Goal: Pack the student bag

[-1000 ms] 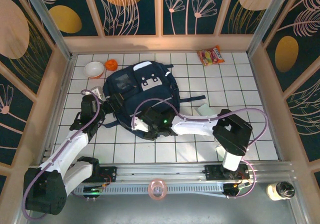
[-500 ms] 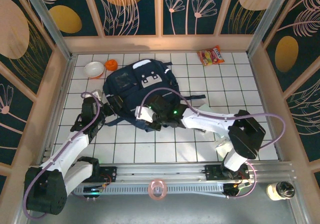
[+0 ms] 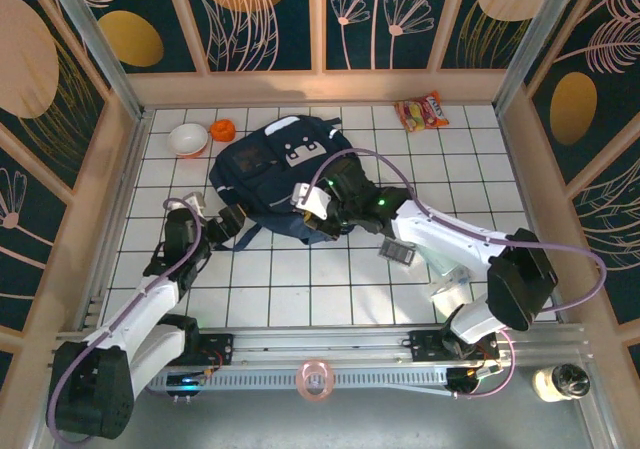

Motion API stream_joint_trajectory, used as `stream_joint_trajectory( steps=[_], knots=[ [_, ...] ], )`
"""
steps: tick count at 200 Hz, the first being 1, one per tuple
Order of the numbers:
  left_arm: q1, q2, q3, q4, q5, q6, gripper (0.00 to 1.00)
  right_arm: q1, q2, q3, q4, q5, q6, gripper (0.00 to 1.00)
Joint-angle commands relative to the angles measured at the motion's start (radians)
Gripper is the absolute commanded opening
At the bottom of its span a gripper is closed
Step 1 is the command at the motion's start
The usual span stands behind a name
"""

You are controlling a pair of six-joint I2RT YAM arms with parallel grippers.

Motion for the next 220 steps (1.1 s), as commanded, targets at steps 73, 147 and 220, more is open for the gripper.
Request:
stream_joint_trajectory(
  steps=[73,147,220],
  knots=[
    [0.006,-0.087,-0.254,0.595,0.202,0.225,0.84,-0.186,-0.022,0.278,-0.225,-0.186,-0.227,0.0],
    [-0.008,0.098,-0.262,0.774,0.337,0.365,0.76,-0.236,-0.012,0.379,-0.33,-0.244,-0.293,0.0],
    [-0.076,0.289,-0.197,0.85,0.309,0.491,0.78,-0.246,-0.013,0.409,-0.37,-0.277,-0.309,0.0]
  ],
)
